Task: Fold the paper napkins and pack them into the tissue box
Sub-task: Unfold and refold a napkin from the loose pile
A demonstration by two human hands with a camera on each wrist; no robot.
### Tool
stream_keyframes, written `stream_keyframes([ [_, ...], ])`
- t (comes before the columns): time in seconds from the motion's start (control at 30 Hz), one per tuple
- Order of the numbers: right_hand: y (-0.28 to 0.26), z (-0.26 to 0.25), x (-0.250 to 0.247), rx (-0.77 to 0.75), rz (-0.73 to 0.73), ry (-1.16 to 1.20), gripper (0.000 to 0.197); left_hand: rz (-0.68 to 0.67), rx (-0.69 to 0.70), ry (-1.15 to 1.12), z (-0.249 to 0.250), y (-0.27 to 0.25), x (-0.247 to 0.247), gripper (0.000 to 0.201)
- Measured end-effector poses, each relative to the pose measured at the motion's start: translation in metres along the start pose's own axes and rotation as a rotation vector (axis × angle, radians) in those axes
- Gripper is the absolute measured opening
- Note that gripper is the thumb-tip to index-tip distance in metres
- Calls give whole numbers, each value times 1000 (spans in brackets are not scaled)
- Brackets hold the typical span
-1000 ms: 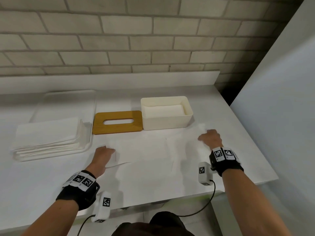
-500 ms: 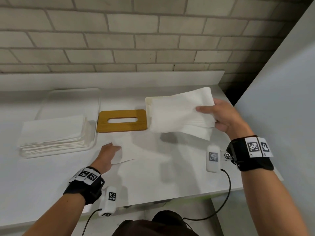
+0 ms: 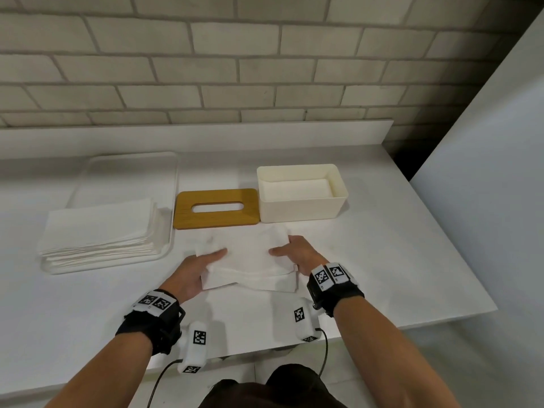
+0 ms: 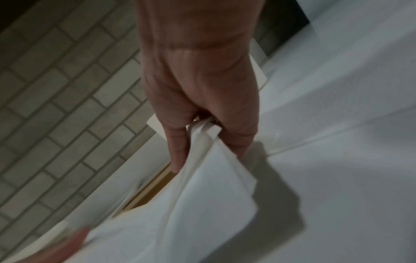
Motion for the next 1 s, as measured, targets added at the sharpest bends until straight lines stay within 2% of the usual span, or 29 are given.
stream_keyframes([
  [0.1, -10, -13, -37, -107, 262, -286, 41, 145, 12, 227, -4, 9, -16, 62],
  [0.17, -21, -19, -71, -114, 478, -570, 58, 225, 27, 304, -1, 11, -23, 56],
  [0.23, -28, -12, -93, -24, 594, -919, 76, 260, 55, 324, 1, 18, -30, 59],
  [0.3, -29, 2, -103, 106, 619, -1143, 82, 237, 84, 327, 4, 22, -30, 60],
  [0.43, -27, 15, -105, 177, 598, -1201, 68, 189, 92, 321, 7, 20, -23, 41],
  [0.57, -27, 14, -102, 84, 468, -1056, 53, 193, 54, 333, 6, 16, -29, 52],
  [0.6, -29, 10, -99, 40, 418, -1028, 45, 192, 54, 335, 6, 14, -31, 56],
  [0.67, -38, -4, -89, -50, 292, -1031, 16, 195, 48, 339, 6, 10, -35, 59],
  [0.7, -45, -14, -80, -85, 228, -1055, 10, 196, 38, 337, 6, 5, -36, 58],
  [0.77, -61, -40, -55, -145, 121, -1116, 13, 175, 36, 317, 3, 3, -39, 58],
  [0.83, -71, -64, -23, -222, 28, -1168, 5, 146, 39, 305, -3, 6, -46, 76],
  [0.9, -71, -84, 14, -308, -23, -1208, 13, 111, 48, 278, -5, 9, -48, 85],
  [0.97, -63, -92, 49, -354, -28, -1247, 23, 83, 65, 214, 6, -6, -32, 64],
  [1.0, -55, -92, 67, -370, -36, -1248, 18, 44, 60, 156, 9, -12, -23, 53],
])
Point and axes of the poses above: each hand's wrist, its own y-axis towards the middle knuckle, its own x-axis out of the palm, z = x × y, the point moved 8 cm from there along y, towards the middle knuckle, and after that the axes turned 11 degrees about x, right-handed, at the moved point
